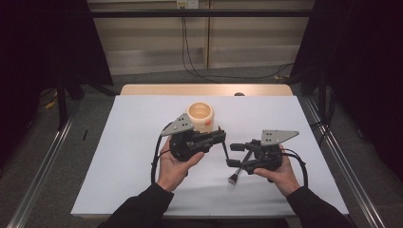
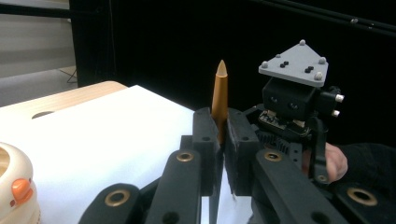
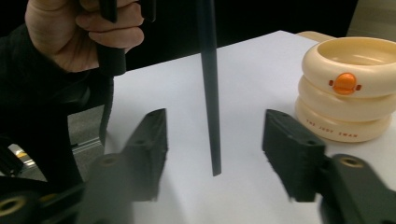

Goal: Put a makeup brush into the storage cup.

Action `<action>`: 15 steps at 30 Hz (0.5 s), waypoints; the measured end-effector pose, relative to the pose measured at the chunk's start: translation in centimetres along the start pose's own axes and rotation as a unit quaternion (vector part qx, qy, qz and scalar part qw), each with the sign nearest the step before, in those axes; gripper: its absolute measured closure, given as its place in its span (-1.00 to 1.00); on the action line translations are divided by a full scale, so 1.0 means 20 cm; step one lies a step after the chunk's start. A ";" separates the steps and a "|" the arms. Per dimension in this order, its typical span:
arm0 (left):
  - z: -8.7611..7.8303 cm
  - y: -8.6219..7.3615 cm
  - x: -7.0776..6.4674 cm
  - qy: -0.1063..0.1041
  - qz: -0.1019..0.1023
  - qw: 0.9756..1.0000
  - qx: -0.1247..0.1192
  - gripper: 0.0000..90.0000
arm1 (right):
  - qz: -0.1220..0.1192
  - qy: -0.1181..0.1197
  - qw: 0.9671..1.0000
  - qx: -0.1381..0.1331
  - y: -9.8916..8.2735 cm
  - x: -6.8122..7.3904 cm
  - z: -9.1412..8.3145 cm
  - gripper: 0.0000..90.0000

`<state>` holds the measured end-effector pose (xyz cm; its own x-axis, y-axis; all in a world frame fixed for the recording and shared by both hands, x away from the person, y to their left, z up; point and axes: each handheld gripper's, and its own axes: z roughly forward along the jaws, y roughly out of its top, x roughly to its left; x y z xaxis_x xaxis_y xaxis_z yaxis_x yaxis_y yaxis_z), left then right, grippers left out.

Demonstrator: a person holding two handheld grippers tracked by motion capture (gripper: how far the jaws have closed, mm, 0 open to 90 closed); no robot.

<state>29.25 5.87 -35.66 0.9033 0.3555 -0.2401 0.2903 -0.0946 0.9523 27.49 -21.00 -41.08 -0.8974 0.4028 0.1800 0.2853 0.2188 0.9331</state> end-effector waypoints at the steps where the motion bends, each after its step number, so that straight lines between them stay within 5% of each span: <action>1: 0.00 0.00 0.00 0.000 0.000 1.000 0.001 0.87 | 0.000 -0.003 1.000 -0.003 0.00 0.00 0.00 -0.35; 9: 0.00 0.00 0.01 0.008 0.001 1.000 0.003 0.87 | 0.013 -0.048 0.998 -0.035 0.01 0.00 -0.02 -1.00; 15: -0.01 0.00 0.03 0.015 0.002 1.000 0.004 0.87 | 0.010 -0.088 0.996 -0.034 0.00 0.00 -0.02 -1.00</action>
<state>29.66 6.33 -35.80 0.8948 0.3823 -0.2307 0.2894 -0.1030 0.9517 27.31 -21.36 -40.85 -0.8177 0.5568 0.1462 0.2729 0.1512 0.9501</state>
